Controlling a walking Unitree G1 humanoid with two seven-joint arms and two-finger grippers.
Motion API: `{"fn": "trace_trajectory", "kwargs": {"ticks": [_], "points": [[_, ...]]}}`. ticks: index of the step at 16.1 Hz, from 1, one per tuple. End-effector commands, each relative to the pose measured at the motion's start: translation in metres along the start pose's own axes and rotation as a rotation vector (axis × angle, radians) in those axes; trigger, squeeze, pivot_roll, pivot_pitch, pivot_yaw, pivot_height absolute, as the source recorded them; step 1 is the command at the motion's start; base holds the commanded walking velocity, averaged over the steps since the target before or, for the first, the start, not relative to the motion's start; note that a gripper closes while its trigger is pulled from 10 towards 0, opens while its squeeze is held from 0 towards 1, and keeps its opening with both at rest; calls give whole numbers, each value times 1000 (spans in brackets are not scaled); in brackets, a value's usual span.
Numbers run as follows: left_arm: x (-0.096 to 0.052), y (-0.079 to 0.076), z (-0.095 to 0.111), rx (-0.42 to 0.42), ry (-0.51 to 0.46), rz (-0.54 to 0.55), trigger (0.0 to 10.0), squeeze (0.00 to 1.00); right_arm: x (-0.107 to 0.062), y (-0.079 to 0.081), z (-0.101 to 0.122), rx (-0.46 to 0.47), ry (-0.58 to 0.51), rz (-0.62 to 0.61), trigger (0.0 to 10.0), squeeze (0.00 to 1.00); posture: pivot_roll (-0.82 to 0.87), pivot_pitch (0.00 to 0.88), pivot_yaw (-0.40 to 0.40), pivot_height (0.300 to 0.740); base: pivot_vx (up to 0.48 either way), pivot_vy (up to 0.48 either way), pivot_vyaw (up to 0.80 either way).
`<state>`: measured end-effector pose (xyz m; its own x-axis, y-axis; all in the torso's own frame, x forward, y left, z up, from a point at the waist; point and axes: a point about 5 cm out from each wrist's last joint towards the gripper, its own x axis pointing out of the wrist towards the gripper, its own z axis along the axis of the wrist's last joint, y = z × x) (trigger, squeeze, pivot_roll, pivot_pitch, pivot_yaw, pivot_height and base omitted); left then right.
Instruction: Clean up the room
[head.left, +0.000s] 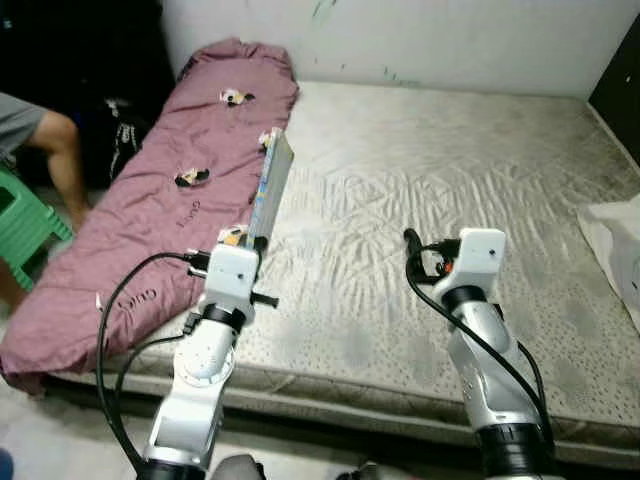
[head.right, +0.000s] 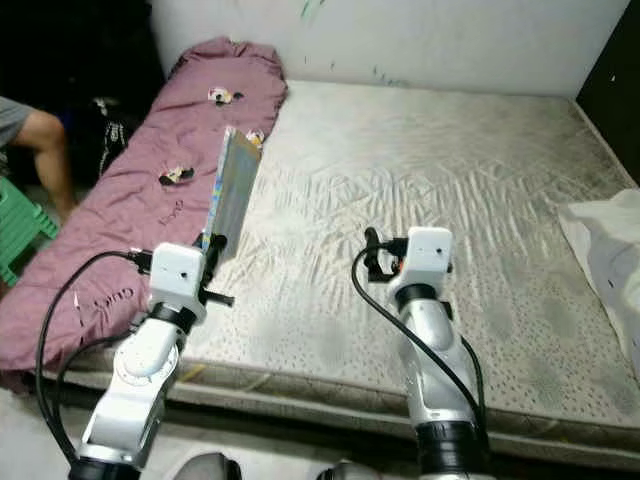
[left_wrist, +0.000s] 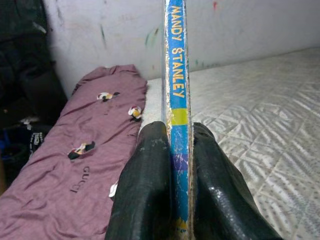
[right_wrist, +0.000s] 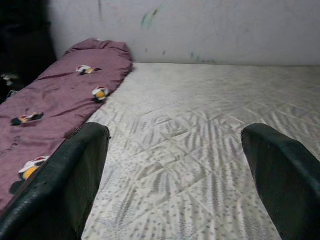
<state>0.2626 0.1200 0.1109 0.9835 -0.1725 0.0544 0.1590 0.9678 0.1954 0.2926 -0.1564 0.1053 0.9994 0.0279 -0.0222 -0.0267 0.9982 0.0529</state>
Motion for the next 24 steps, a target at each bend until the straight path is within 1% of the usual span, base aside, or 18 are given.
{"fn": "trace_trajectory", "kwargs": {"ticks": [1,6,24], "points": [[4,1,9,-1,-42,5,10000,0,2,-2,3,-4,-12,-10,10000,0,-16,20,-10,740,0,-356,0],[4,-2,10,-8,-44,-4,10000,0,1,-3,2,-12,-7,-9,10000,0,-19,22,-13,740,0,-356,0],[3,-1,8,-6,-37,-5,10000,0,0,-3,2,-24,-7,-7,10000,0,-16,23,-13,740,0,-342,0]]}}
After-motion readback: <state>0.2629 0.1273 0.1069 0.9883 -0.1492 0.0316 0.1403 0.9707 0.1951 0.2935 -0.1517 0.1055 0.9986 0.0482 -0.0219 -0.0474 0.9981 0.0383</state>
